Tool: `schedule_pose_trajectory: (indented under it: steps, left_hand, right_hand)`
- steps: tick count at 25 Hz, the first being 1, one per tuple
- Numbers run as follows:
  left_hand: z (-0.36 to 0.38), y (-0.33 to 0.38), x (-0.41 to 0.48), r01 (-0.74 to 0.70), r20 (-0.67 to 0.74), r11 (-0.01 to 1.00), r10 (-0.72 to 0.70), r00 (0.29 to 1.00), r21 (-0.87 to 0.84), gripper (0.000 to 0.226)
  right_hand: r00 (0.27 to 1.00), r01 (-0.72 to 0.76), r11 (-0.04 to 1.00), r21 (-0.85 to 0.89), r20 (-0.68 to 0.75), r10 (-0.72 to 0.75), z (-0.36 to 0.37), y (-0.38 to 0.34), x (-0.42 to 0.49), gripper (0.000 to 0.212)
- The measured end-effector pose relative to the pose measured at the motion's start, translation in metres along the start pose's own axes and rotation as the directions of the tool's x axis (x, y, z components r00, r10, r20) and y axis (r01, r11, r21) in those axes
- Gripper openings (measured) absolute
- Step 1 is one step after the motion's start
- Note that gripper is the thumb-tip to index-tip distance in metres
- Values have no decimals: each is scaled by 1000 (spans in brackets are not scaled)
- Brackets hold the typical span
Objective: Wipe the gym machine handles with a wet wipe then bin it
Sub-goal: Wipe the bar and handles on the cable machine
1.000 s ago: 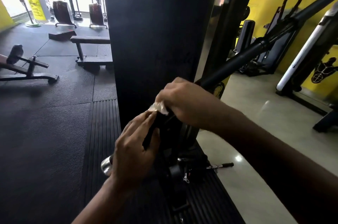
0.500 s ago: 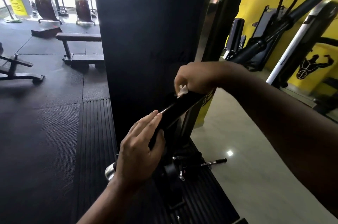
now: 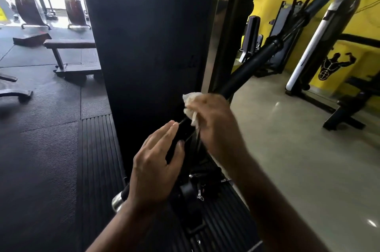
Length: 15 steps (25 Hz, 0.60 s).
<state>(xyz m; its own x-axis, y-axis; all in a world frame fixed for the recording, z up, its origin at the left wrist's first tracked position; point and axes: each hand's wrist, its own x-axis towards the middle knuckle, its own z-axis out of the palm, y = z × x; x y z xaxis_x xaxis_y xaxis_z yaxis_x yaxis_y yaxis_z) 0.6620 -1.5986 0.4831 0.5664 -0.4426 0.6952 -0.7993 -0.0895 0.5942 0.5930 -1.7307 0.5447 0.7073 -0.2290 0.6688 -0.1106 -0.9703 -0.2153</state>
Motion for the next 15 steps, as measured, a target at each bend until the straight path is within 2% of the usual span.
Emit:
schedule_pose_trajectory:
  steps: [2,3,4,5,6,7,8,9,10,12,13,15]
  left_hand:
    - [2,3,0,-8,28,1000,9,1000,-16,40]
    - [4,4,0,-9,46,1000,10,999,-18,41]
    - [5,4,0,-13,60,1000,14,998,-12,43]
    - [6,5,0,-20,74,1000,21,997,-5,45]
    - [8,5,-1,-26,88,1000,26,996,2,47]
    - [10,5,-2,-29,97,1000,29,995,6,47]
    - [12,5,-3,-33,96,999,32,995,7,47]
    - [14,4,-4,-37,86,999,36,996,6,45]
    - [16,2,-5,-42,69,999,41,997,6,44]
    - [17,-3,-4,-57,44,998,56,997,6,42]
    - [18,-5,-3,-65,38,998,65,997,7,41]
    - [18,-7,-1,-78,28,997,78,997,13,41]
  right_hand:
    - [987,-4,1000,2,-161,4,19,-6,-26,30]
    - [974,-16,998,67,-224,30,23,-8,-32,27]
    - [946,-68,982,179,-302,120,26,-11,-38,25]
    - [894,-152,932,329,-357,272,29,-17,-42,24]
    - [810,-255,823,508,-352,469,33,-26,-47,25]
    - [697,-339,636,693,-268,665,36,-35,-50,26]
    - [582,-378,398,836,-120,804,41,-40,-51,25]
    - [490,-384,177,906,38,871,44,-42,-52,24]
    - [435,-380,22,925,157,886,46,-38,-51,23]
    - [402,-324,-160,933,288,869,43,-29,-46,24]
    - [395,-283,-204,937,308,865,43,-27,-43,27]
    - [403,-261,-218,940,311,860,48,-30,-39,25]
